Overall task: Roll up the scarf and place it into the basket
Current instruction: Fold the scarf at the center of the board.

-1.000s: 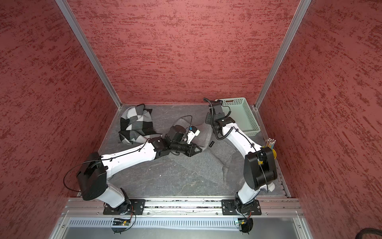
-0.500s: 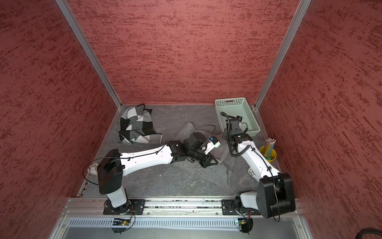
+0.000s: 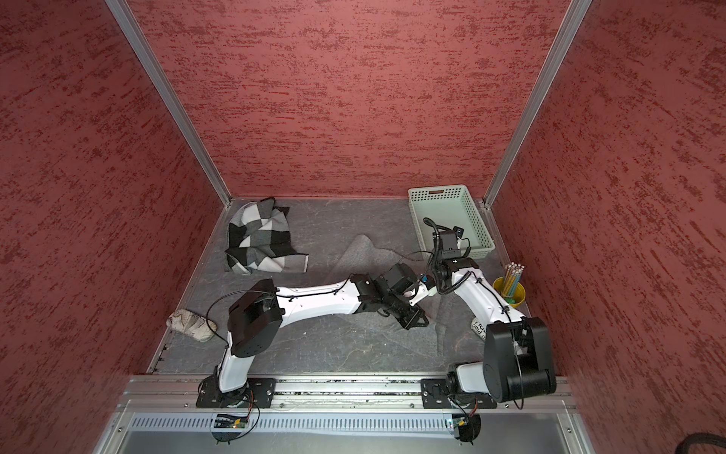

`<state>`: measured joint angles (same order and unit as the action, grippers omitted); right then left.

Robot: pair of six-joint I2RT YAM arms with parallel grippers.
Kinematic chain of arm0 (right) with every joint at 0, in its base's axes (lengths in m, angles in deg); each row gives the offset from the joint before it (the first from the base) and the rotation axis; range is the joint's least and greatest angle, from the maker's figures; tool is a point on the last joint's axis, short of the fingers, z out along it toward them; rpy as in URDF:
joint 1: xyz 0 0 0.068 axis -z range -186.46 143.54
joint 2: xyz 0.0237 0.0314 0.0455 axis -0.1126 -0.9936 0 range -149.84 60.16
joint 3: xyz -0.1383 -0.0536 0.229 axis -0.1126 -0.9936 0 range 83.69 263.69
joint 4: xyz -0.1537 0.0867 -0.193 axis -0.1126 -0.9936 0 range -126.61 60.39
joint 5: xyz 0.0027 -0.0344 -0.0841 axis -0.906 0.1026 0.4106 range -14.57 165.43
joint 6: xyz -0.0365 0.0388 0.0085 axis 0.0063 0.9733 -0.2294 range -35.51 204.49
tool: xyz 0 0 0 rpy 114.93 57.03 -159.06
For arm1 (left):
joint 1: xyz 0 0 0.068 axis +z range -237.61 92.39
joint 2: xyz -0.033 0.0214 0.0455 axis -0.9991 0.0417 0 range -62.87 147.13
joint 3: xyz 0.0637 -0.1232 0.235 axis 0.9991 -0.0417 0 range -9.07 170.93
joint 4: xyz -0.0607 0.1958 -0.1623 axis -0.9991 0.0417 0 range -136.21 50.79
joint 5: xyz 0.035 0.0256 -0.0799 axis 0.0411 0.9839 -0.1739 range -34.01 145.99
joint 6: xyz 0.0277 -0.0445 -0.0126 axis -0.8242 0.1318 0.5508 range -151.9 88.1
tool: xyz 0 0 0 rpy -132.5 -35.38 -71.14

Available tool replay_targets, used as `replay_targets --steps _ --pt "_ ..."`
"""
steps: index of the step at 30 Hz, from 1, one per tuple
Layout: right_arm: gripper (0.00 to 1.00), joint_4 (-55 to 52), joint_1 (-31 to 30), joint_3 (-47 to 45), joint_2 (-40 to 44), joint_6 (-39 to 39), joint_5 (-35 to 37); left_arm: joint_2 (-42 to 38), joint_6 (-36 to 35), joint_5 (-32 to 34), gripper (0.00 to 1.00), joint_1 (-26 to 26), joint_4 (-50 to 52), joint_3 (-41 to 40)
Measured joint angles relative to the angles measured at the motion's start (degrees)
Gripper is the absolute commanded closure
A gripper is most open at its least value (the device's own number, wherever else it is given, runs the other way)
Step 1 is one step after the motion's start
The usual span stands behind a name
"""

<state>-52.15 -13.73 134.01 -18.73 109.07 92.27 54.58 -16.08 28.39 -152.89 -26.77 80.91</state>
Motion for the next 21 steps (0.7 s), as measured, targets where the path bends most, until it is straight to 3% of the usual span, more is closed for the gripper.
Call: replay_targets --steps 13,21 --pt "1.0 -3.43 0.04 3.78 0.24 -0.22 0.09 -4.5 -3.93 2.47 1.0 -0.87 1.05 2.32" --pt "1.0 -5.29 3.69 3.45 -0.02 0.07 2.75 0.46 -4.31 3.04 1.0 -2.08 0.37 7.67"
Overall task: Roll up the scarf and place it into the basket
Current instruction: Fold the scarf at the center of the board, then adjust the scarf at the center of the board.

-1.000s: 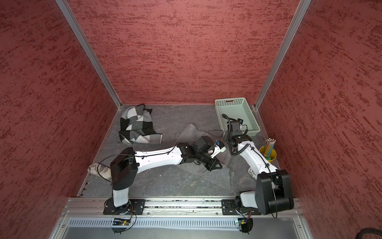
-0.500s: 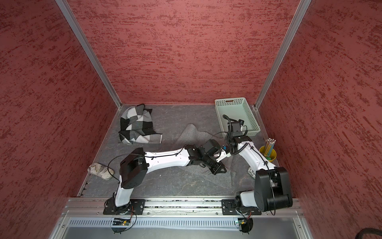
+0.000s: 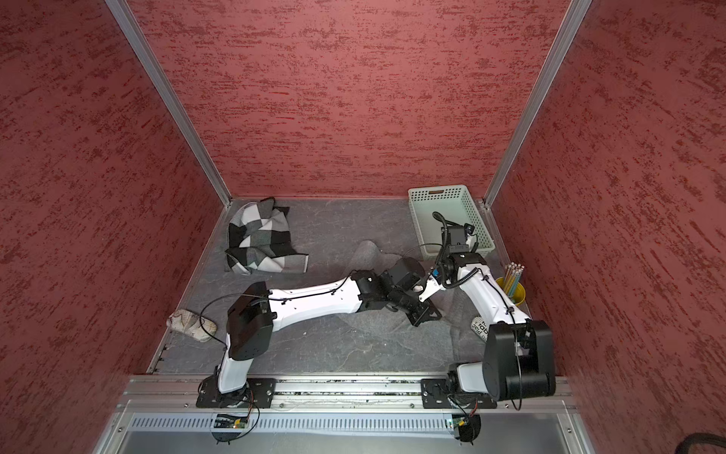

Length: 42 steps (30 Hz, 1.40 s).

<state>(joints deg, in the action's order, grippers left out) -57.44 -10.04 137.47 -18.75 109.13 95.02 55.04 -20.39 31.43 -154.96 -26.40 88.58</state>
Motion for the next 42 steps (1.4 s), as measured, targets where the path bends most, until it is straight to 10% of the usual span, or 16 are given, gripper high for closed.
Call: replay_targets --steps 5,10,15,29,34,42 --pt "1.0 0.33 1.31 -1.81 -0.98 0.61 1.16 7.69 1.51 -0.7 1.0 -2.16 -5.05 1.66" --pt "1.0 0.76 1.84 -4.44 -2.29 0.59 1.2 16.0 4.04 -2.29 0.34 -3.04 -8.52 4.33" --pt "0.64 2.19 1.92 -4.9 -4.72 -0.04 0.55 16.85 6.29 -5.01 0.02 -1.73 -10.78 3.78" --pt "0.42 -1.97 1.9 -3.15 4.11 0.31 -3.17 -21.64 8.26 2.4 0.0 19.67 -9.22 -20.9" --pt "0.45 -4.13 0.39 -3.26 7.76 1.97 -5.14 -17.94 10.64 9.62 0.01 31.04 -2.91 -23.19" --pt "0.5 -4.66 -5.2 -9.75 11.13 6.64 -8.02 -5.49 10.43 10.88 0.22 32.02 3.8 -24.24"
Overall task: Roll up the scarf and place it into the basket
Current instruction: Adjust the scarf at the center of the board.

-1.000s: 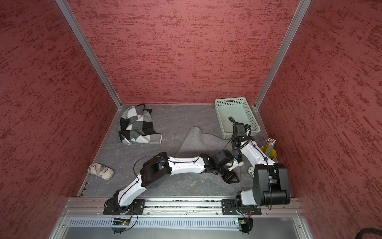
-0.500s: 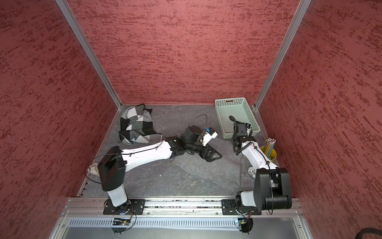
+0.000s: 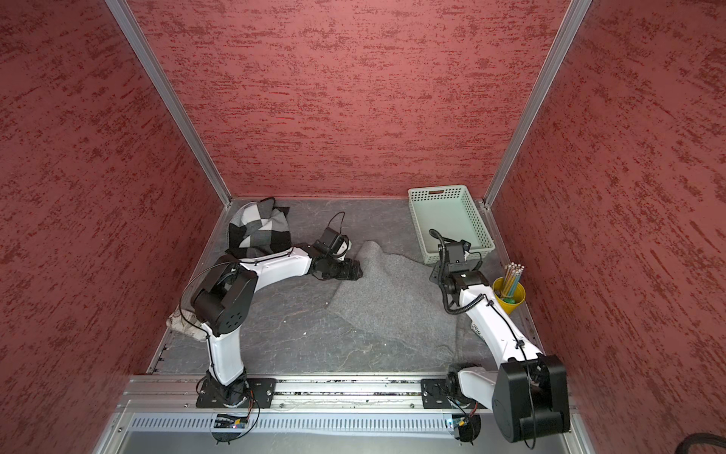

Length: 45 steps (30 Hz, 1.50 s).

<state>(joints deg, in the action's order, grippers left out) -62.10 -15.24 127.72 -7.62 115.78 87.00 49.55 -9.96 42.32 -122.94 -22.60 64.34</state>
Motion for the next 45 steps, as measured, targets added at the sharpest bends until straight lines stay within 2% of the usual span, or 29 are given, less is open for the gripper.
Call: replay_targets --steps 1,5,6,10,14,18,24,28,32,36,40,43,45 --pt "0.5 -0.04 -0.55 -0.79 -0.2 0.48 -0.11 0.04 0.28 -0.63 0.31 -0.04 -0.09 0.5" --pt "0.5 -0.07 -3.45 -3.37 -2.27 2.8 -0.72 0.31 1.01 -2.54 0.99 -0.09 -1.46 -0.42" --pt "0.5 -0.02 -4.46 -3.56 -3.02 3.32 -0.9 0.13 1.36 -2.78 1.0 -0.07 -2.03 -1.75" --pt "0.5 0.76 -9.79 -3.45 -7.56 5.29 -1.51 -5.07 3.45 -2.64 1.0 0.57 -4.35 -10.01" --pt "0.51 1.77 -15.28 -1.4 -14.78 6.82 -2.16 -16.98 7.28 0.46 1.0 2.93 -3.13 -21.0" --pt "0.5 3.74 -20.0 4.13 -23.34 7.56 -3.04 -26.84 11.89 5.99 1.0 5.57 -1.46 -28.5" --pt "0.5 5.44 -23.12 20.41 -38.27 5.62 -3.37 -32.92 19.82 12.85 1.0 6.8 -0.63 -35.95" --pt "0.5 4.2 -23.23 37.51 -50.47 1.97 -3.56 -35.28 23.76 15.52 1.0 7.1 0.0 -38.05" --pt "0.48 1.88 -23.17 53.09 -60.63 -1.86 -4.57 -36.37 26.25 16.72 0.99 4.72 -0.37 -38.23" --pt "0.46 -2.75 -22.47 68.87 -69.79 -5.97 -4.87 -33.62 27.76 15.63 0.89 -0.57 -4.35 -38.1" --pt "0.43 -9.33 -20.17 81.83 -75.76 -10.32 -5.01 -26.34 27.36 12.09 0.68 -6.54 -11.43 -34.53" --pt "0.41 -13.97 -17.38 87.06 -76.28 -13.22 -4.55 -22.23 25.22 8.31 0.51 -10.58 -15.98 -30.01" --pt "0.41 -15.37 -16.04 87.06 -74.29 -14.82 -3.72 -21.4 23.45 6.29 0.44 -12.81 -17.88 -27.89"
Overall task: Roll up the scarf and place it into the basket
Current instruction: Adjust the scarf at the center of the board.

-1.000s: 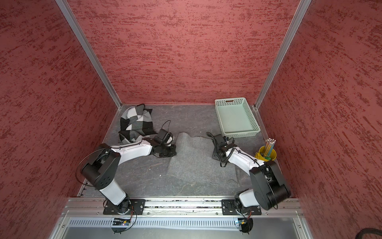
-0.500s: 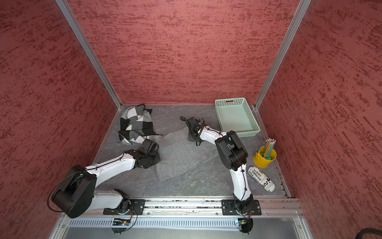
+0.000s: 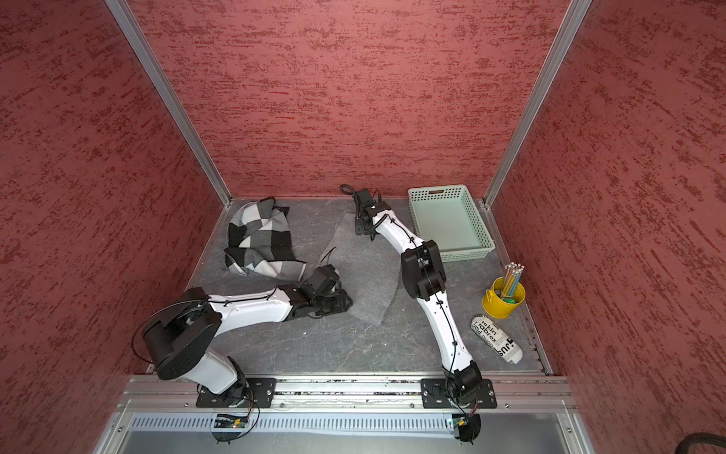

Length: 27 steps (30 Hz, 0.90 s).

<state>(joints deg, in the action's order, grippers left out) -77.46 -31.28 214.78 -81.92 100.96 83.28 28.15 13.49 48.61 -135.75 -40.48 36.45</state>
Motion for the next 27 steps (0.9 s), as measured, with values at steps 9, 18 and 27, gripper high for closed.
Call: replay_targets --steps 9,18,27 --pt "0.4 7.17 1.33 -38.64 33.51 0.33 0.94 -14.58 -6.03 -0.63 0.12 5.07 4.76 -0.39" --pt "0.46 17.25 -2.95 -72.87 59.58 10.56 0.07 -8.33 -13.88 -1.7 0.01 17.57 13.0 5.79" --pt "0.5 20.02 -12.37 -82.58 64.22 20.15 -0.7 0.37 -17.53 -3.3 0.06 18.45 17.35 7.15"
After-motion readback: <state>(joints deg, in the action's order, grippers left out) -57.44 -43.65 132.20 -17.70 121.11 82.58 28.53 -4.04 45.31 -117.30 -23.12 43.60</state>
